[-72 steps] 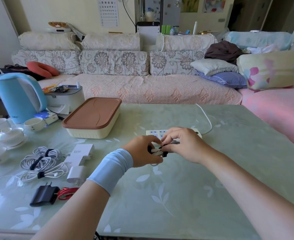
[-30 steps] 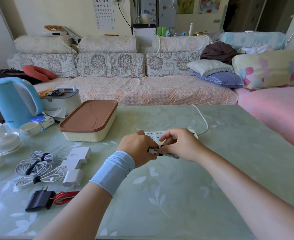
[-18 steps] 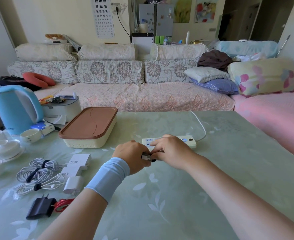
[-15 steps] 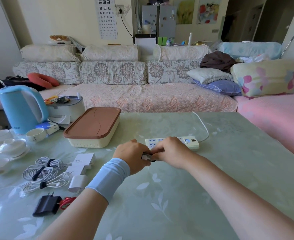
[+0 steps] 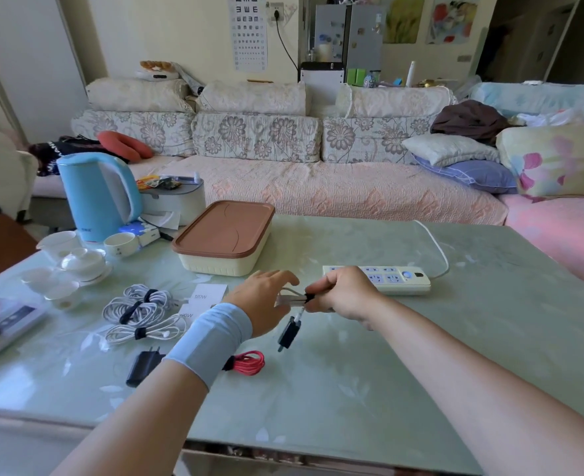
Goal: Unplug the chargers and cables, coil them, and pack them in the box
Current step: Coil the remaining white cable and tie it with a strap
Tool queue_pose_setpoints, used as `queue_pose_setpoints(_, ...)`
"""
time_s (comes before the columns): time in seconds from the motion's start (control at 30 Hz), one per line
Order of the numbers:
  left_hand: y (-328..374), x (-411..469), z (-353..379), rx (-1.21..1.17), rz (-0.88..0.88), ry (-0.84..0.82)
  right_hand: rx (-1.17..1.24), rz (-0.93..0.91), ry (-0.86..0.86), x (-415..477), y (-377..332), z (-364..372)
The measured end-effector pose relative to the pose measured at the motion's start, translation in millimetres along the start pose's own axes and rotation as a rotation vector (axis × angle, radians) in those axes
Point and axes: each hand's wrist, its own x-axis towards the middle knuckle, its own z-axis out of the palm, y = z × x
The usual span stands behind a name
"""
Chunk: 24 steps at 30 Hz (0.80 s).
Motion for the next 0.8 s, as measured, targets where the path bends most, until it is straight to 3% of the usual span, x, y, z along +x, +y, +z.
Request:
queue_pose_setpoints(0.1, -27.7, -6.9, -3.4, -0.117, -0.135, -0.021, 0.017, -0.022, -0.013, 5.3, -3.8, 20.2)
queue_pose_setpoints(0.3, -51.0, -21.8, 5.8, -0.105, -0.192, -0.063, -0.003, -0.016, -0.026, 14.2, 7.7, 48.1)
queue_pose_setpoints(0.37, -54.1, -24.4, 13.5, -0.072, -0.194, -0.149, -0.099, -0.011, -0.004, 17.6, 15.3, 50.9)
queue_pose_setpoints(0.53, -54.3, -21.2, 19.8, -0.006, -0.207, -0.263, -0.471, -0.033, -0.132, 16.7, 15.1, 49.2)
queue_pose_setpoints(0.63, -60.3, -12.4, 19.0, -0.045, -0.217, -0.194, -0.559, -0.044, -0.169, 14.1, 8.7, 50.0)
queue_pose_setpoints(0.8, -88.5, 6.0, 6.7, -0.134, -0.201, 0.111, -0.542, -0.135, -0.060, 25.1, -3.5, 57.8)
